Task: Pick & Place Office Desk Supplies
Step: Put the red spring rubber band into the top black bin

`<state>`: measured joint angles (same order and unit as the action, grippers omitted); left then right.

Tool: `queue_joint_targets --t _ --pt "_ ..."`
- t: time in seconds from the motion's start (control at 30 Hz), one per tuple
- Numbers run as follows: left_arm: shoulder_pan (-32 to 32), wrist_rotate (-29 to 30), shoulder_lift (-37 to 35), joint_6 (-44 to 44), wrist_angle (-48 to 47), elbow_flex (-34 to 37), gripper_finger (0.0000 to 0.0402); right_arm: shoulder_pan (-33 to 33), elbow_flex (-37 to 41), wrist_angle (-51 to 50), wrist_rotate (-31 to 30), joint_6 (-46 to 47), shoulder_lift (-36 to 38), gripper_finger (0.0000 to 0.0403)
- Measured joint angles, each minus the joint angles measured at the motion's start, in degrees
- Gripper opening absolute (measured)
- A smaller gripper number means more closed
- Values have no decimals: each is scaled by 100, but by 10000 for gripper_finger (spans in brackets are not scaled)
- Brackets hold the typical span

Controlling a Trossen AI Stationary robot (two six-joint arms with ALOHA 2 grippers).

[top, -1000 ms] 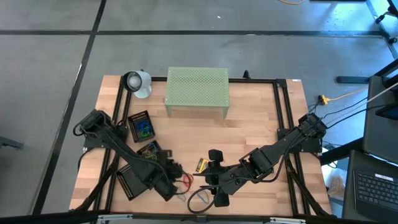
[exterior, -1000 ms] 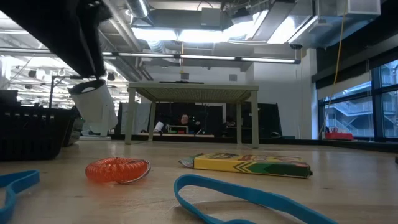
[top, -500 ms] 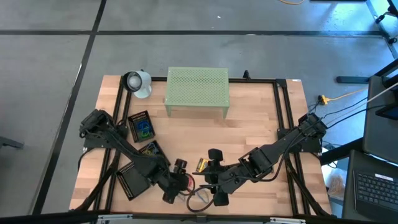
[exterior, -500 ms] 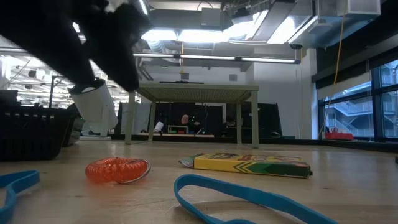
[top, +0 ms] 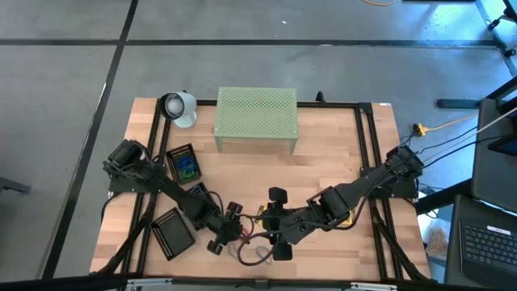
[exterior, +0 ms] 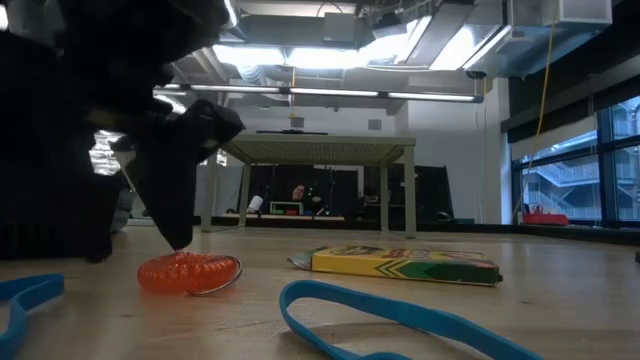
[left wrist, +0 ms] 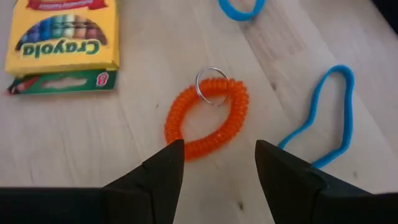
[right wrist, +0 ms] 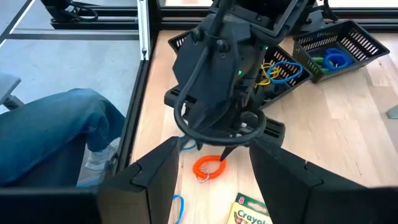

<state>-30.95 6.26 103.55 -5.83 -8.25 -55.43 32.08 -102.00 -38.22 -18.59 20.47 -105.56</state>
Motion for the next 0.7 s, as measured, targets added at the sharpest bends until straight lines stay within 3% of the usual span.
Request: queue_joint_targets --t 0.2,0.47,0.6,0.7 --pt "34 -172 52 739 659 288 191 -119 0 -2 0 0 0 199" --pt "117 -398 322 872 1008 315 189 -216 0 -4 2 0 0 199" --pt "115 -393 421 799 1023 309 161 -228 0 -5 3 0 0 199" --pt "75 -335 382 797 1023 313 116 -228 0 -7 3 0 0 199"
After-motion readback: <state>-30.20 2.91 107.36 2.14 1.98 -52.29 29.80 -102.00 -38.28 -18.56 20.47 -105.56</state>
